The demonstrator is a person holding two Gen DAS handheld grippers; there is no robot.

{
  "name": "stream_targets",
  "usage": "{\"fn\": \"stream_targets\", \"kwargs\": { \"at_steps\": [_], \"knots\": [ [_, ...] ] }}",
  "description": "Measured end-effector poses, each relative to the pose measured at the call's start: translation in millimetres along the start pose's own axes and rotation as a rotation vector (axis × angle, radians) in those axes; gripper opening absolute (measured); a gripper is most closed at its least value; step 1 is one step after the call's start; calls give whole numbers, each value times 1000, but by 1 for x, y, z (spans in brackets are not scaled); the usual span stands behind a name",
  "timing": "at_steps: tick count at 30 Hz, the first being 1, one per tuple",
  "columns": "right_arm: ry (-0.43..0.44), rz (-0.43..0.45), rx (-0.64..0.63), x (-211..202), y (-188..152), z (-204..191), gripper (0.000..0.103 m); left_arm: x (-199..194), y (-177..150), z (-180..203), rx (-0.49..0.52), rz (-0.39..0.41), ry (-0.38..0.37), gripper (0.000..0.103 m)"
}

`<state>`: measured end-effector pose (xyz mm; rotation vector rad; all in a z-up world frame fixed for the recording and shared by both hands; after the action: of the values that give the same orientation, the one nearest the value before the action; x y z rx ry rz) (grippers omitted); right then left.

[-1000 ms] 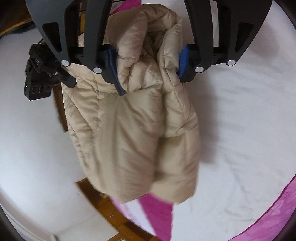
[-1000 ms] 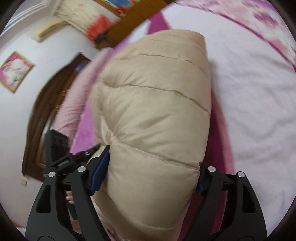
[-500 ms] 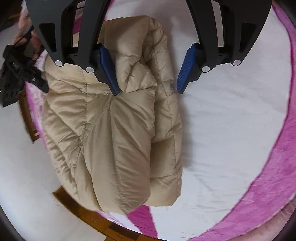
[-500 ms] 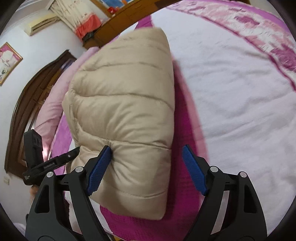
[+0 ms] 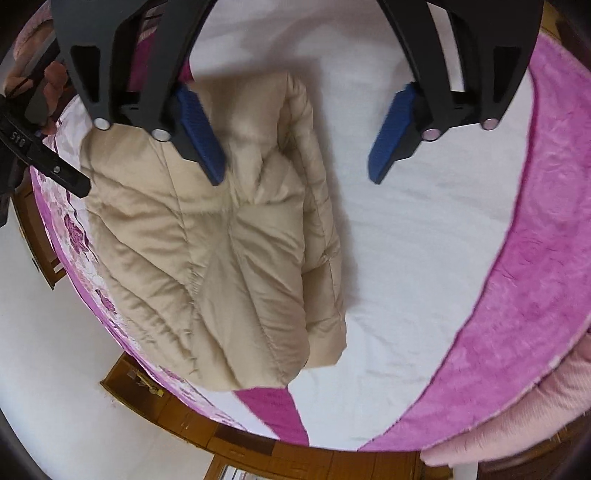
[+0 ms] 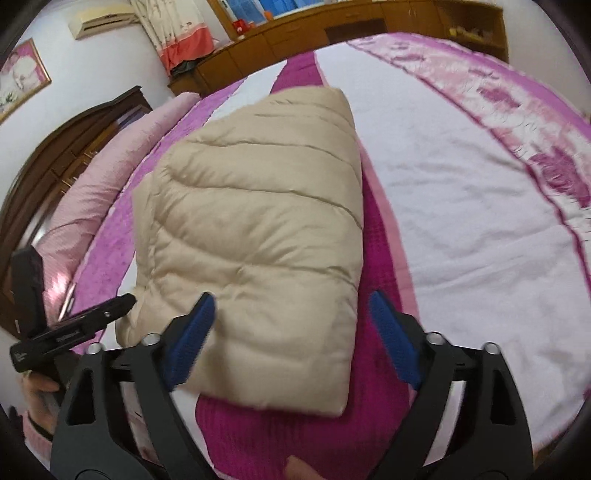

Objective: Fold large clothes

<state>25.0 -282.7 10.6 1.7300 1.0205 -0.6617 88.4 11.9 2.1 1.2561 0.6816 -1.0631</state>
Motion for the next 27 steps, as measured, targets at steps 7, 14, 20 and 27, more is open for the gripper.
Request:
{"fn": "stream_targets", "kwargs": {
  "at_steps": [7,14,20,27],
  "knots": [
    [-32,-2,-11,-18,-22,-21,96,-30,-28,11,27,64,47,97],
    [-60,-8,-11,-29,-50,-32,96,-25,-38,14,50,61,102,97],
    [-91,-13,-10,-30,-67,-39,96,-17,-54,23,57,23,102,97],
    [-141,-30,-7,-20,-86,-41,96,-5,-67,33,89,-12,132,97]
  ]
}}
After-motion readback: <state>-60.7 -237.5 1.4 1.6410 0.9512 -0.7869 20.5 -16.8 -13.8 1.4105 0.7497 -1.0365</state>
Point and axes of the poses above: each gripper's, at about its wrist camera, not at the fingertips, and x roughly the way its jaws point, z to its right, y to its top, the point moved 2 cm from there along x, roughly the way its jaws point, and after that the axes turned 8 degrees about -z, right-handed, at the moved point
